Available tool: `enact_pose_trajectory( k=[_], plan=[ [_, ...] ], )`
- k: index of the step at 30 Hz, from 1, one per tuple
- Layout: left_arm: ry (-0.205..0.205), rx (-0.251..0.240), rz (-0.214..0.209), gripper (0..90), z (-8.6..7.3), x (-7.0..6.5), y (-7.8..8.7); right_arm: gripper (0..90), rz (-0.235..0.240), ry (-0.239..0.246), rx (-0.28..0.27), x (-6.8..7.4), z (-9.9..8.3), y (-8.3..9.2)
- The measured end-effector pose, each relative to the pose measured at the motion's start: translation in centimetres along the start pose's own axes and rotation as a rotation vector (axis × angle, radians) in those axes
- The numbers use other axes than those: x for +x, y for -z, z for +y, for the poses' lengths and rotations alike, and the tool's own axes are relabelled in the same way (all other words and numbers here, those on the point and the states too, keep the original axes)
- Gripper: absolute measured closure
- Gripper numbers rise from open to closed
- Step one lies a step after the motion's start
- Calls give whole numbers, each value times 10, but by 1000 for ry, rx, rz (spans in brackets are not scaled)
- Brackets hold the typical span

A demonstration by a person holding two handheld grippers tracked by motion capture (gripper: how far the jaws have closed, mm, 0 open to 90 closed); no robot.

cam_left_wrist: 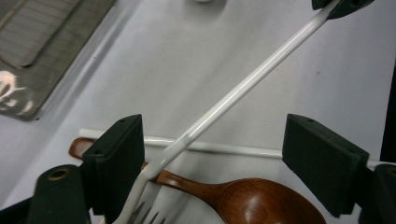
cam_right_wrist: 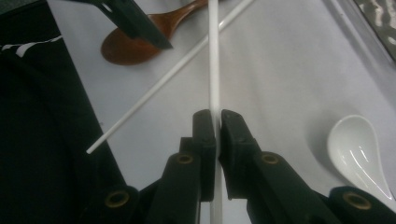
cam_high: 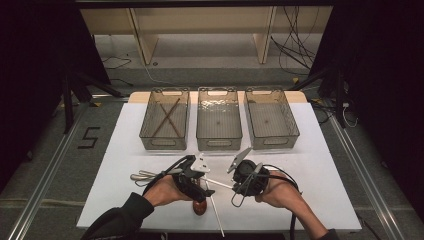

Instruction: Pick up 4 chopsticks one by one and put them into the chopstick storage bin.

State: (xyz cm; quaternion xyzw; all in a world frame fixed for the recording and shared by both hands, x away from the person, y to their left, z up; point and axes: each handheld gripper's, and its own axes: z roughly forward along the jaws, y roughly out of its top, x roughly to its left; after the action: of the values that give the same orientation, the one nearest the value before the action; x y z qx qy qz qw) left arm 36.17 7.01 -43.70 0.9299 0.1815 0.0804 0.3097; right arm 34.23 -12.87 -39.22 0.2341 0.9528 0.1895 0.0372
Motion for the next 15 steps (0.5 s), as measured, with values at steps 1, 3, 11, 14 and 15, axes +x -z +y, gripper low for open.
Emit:
enact_pose_trajectory(
  k=[1,3,11,14,15],
  plan=[
    [-2,1,-3,223,0,0,-1,859,1,10,-6,1,0,0],
    [-5,-1,-22,243,1,0,-2,859,12,22,-9,4,0,0],
    [-71,0,-74,369,4,-3,-2,858,31,42,-23,13,5,2],
    [-91,7,-104,429,4,-4,-1,858,39,79,-28,13,5,1],
    [-97,10,-106,451,4,-5,-1,858,45,79,-29,14,5,1]
  ],
)
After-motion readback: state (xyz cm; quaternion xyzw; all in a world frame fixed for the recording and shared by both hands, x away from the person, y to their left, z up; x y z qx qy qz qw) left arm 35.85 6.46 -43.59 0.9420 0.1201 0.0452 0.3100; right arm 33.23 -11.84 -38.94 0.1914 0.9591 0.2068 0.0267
